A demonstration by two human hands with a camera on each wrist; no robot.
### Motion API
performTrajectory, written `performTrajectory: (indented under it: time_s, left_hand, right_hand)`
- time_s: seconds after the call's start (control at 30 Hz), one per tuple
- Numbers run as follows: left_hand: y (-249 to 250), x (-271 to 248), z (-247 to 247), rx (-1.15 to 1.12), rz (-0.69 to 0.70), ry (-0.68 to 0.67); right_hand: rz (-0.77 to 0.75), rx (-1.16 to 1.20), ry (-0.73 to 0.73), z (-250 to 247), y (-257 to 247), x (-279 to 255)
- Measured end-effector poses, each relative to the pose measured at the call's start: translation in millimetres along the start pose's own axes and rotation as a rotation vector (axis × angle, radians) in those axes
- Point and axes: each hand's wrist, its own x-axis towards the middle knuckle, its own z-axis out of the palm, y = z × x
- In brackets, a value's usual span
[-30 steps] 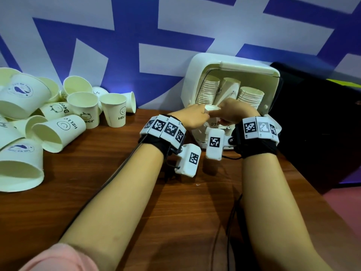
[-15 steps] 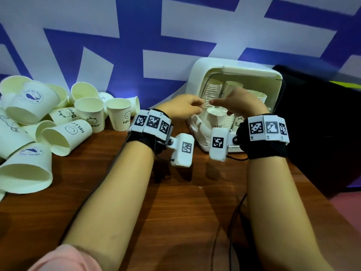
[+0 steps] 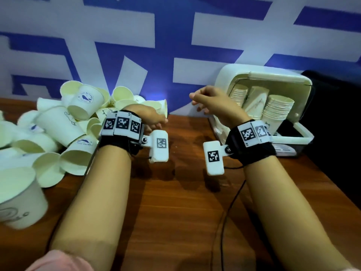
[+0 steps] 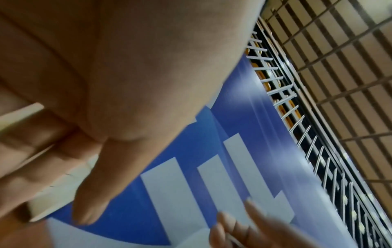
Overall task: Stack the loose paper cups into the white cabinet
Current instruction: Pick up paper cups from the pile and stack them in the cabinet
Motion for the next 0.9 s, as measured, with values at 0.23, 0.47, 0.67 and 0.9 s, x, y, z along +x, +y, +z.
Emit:
performTrajectory:
  time_s: [0.23,0.47,0.67,0.9]
  left_hand:
    - [-25,5,11,-0.154,-0.088,0.216]
    - [-27,18,26,-0.271,-0.017,0.254]
    - [-22,21,32,-0.503,0.032,0.277]
    - [-24,27,35,-0.584,0.042,0.312]
  right_hand:
    - [0.156,0.25,-0.107,62,3,31]
    - [0.325,0.377,-0.197,93,41,50]
    - [0.327,0.452,-0.298,99,54,49]
    - [0.331,0.441,-0.25,108,52,46]
